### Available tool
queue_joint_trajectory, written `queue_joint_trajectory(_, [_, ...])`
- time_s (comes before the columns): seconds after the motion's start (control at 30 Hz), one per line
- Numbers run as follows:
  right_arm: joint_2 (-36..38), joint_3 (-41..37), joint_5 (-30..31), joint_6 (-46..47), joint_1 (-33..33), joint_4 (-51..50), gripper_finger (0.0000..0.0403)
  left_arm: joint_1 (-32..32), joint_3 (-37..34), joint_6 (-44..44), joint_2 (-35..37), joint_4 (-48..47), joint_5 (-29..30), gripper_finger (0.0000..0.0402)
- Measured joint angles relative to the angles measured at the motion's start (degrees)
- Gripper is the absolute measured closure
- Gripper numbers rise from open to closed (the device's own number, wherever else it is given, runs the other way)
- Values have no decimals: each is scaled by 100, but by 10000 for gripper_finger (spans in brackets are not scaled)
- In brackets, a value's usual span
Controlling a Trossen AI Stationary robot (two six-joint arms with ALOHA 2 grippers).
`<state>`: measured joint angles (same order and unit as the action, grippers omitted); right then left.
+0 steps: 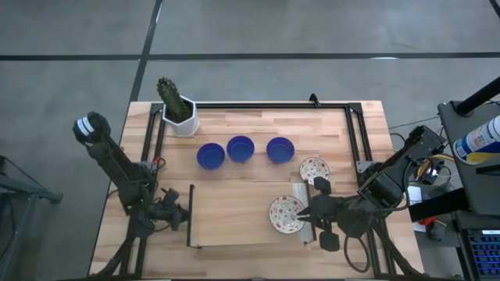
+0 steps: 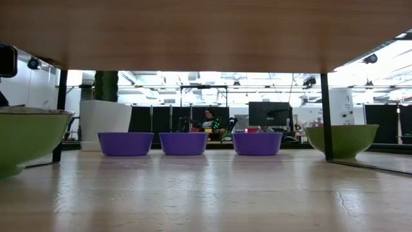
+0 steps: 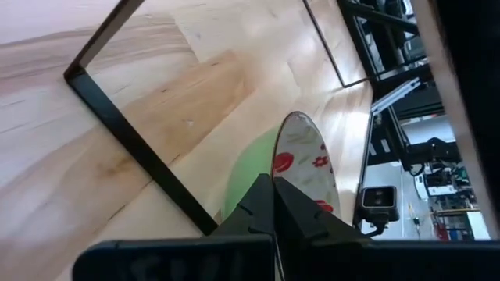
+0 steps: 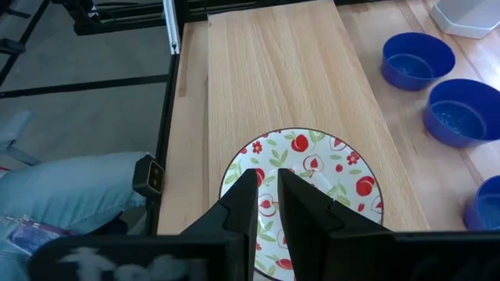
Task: Pick & Place Mini bowls
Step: Stack the bottom green bowl on the green bowl on the shelf
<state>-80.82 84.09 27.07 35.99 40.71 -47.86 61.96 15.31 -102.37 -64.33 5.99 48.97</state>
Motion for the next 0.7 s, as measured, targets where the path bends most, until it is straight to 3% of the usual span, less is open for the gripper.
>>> queue_joint_trajectory(0.2, [0, 0, 0, 0, 0, 0, 355, 80, 0, -58, 262, -299, -73, 401])
queue_joint_trajectory(0.5, [0, 0, 0, 0, 0, 2, 355, 139, 0, -967, 917, -1738, -474, 401])
queue_joint_trajectory(0.7, [0, 0, 0, 0, 0, 4, 355, 144, 7, -1097, 1290, -2240, -552, 401])
